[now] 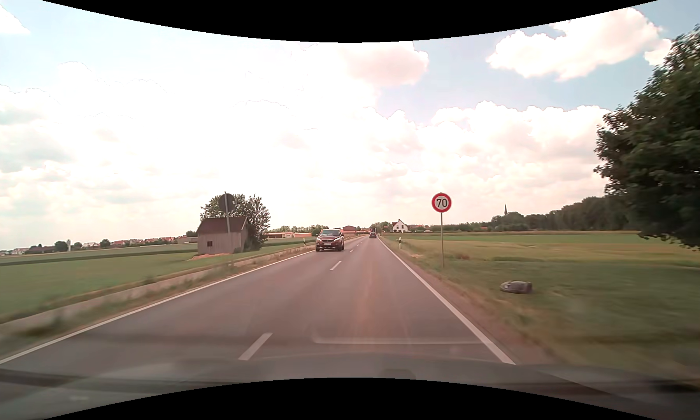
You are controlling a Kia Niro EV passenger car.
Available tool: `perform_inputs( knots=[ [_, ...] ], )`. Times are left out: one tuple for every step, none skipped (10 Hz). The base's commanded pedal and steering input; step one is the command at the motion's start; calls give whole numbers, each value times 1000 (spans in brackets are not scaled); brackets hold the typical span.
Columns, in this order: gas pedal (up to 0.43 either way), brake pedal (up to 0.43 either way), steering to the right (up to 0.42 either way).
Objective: Follow the waypoints while adhering to traffic rules and regulations
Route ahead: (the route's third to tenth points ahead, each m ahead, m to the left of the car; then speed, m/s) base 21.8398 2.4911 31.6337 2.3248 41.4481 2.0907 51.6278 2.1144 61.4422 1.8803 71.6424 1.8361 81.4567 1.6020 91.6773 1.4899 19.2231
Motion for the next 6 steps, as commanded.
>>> perform_inputs(
  knots=[
    [177,0,-1],
    [177,0,0],
    [177,0,-1],
    [177,0,0],
    [177,0,0],
    [177,0,1]
  ],
)
